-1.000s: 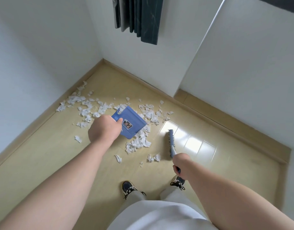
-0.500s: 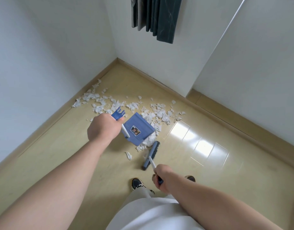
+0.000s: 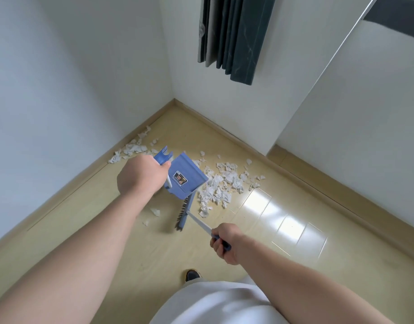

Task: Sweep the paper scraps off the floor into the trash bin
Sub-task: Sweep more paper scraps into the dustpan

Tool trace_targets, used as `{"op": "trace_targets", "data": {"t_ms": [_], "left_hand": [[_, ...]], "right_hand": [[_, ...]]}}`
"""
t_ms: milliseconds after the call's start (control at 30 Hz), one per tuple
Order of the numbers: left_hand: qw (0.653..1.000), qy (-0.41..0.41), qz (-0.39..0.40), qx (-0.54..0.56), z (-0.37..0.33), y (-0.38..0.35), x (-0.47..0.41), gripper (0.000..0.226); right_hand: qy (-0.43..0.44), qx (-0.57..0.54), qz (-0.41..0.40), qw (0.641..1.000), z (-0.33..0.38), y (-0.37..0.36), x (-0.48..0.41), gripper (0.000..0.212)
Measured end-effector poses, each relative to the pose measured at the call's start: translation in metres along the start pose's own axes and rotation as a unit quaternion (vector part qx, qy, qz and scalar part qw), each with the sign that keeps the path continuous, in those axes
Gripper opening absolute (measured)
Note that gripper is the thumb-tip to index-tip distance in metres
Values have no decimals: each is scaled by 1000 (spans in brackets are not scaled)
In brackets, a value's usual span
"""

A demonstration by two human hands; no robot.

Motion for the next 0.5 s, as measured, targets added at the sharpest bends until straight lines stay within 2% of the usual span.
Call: {"op": "trace_targets", "data": {"t_ms": [233, 367, 500], "left_hand": [[1000, -26, 0, 9, -37, -2, -26, 36], [999, -39, 4, -24, -69, -13, -43, 38], [997, -37, 18, -59, -103, -30, -63, 41]], "right_hand": [[58, -46, -77, 994, 44, 56, 14, 17], [100, -79, -133, 983, 85, 104, 14, 20], [134, -92, -194, 967, 133, 163, 6, 33]]}}
Point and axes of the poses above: each hand's wrist, its own x-axis away from the middle knuckle, its own y-axis out of the back of the hand, z = x × y, the point moved 7 cm from there along -x, towards the middle knuckle, and after that the axes turned 3 degrees about z, right-handed, at the moved point
